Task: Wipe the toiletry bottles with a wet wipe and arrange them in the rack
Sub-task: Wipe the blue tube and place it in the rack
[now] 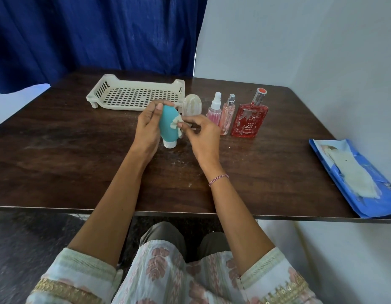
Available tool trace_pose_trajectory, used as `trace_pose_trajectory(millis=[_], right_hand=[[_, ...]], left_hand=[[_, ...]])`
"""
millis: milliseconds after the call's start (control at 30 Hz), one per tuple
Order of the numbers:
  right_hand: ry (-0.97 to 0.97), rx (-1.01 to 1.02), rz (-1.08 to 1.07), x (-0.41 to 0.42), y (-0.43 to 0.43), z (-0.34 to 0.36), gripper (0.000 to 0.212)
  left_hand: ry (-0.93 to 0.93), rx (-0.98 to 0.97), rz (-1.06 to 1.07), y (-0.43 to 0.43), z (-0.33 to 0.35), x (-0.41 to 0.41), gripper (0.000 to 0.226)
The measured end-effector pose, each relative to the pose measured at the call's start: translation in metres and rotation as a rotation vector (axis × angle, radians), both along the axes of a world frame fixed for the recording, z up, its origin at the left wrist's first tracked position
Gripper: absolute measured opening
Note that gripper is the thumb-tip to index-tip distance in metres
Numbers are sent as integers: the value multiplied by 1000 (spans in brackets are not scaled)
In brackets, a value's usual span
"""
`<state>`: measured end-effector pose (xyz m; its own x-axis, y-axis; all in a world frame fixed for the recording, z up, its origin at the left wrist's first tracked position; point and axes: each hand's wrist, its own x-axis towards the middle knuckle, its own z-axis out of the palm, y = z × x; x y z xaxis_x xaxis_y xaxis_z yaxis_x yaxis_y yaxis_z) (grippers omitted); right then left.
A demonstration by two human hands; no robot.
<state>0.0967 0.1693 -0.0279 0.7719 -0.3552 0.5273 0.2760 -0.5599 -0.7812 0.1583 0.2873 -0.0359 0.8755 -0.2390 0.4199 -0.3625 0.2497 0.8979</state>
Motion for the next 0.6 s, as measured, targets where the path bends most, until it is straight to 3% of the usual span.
trace_pose_trajectory(millis=[200, 433, 600], right_hand=[[159, 86, 69, -1, -4, -3, 22], [178, 68, 77, -1, -1, -6, 21], [121, 15, 57, -4, 0, -1, 20]], left_hand=[[-110, 96, 210, -2, 1, 2, 30], [-167, 198, 320, 2, -1, -5, 20], [-149, 281, 364, 2, 0, -8, 26]])
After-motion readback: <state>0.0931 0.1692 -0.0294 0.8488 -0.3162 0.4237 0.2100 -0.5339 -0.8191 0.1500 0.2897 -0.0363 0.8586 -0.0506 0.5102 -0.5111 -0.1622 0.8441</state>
